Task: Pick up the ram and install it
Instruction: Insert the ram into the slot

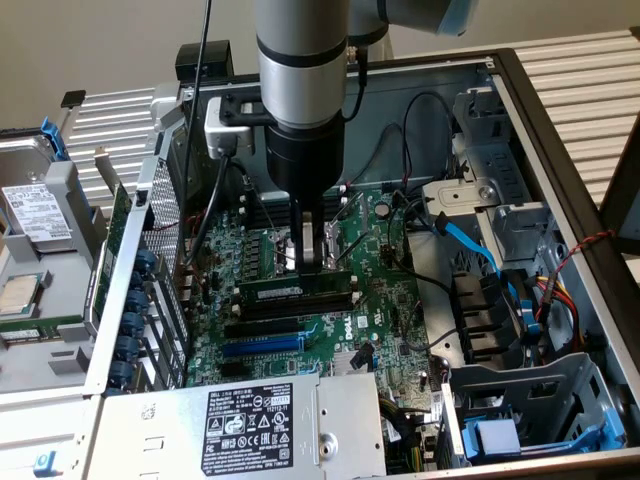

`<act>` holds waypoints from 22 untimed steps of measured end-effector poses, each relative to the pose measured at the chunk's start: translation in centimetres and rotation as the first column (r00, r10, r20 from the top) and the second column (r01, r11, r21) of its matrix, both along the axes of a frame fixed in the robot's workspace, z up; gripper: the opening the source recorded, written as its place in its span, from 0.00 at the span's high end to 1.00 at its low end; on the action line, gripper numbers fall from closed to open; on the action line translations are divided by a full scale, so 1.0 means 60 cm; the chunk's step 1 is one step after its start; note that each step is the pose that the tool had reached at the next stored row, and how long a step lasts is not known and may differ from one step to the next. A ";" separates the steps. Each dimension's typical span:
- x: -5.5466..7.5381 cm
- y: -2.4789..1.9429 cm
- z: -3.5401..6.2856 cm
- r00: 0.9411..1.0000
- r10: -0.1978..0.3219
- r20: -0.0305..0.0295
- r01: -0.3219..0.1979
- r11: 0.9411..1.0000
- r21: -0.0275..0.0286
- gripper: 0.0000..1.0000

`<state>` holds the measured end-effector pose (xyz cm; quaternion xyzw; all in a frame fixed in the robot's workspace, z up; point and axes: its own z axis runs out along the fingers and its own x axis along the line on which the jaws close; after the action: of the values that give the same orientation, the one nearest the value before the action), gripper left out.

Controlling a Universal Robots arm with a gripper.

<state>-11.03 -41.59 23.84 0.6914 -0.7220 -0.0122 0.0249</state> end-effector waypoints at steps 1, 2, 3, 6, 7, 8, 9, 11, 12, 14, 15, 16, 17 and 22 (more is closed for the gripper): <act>0.000 0.0000 0.000 1.000 0.000 0.000 0.000 1.000 0.000 0.87; 0.000 0.0001 -0.001 1.000 0.000 0.000 0.000 1.000 0.000 0.87; 0.000 0.0001 -0.001 1.000 0.000 0.000 0.000 1.000 0.000 0.87; -0.001 0.0006 -0.003 1.000 0.000 0.001 0.000 1.000 0.000 0.87; -0.001 0.0006 -0.003 1.000 0.000 0.001 0.000 1.000 0.000 0.87; -0.001 0.0007 -0.004 1.000 0.000 0.001 0.000 1.000 0.000 0.87; -0.001 0.0007 -0.004 1.000 0.000 0.001 0.000 1.000 0.000 0.87; -0.001 0.0007 -0.004 1.000 0.000 0.001 0.000 1.000 0.000 0.87; -0.001 0.0007 -0.005 1.000 0.000 0.001 0.000 1.000 0.000 0.87; -0.001 0.0007 -0.005 1.000 0.000 0.001 0.000 1.000 0.000 0.87; -0.001 0.0007 -0.005 1.000 0.000 0.001 0.000 1.000 0.000 0.87; -0.002 0.0007 -0.006 1.000 0.000 0.001 0.000 1.000 0.000 0.87; -0.002 0.0008 -0.006 1.000 0.000 0.001 0.000 1.000 0.000 0.87; -0.002 0.0009 -0.006 1.000 0.000 0.001 0.000 1.000 0.000 0.87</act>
<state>-11.15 -41.54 23.45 0.6914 -0.7220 -0.0117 0.0243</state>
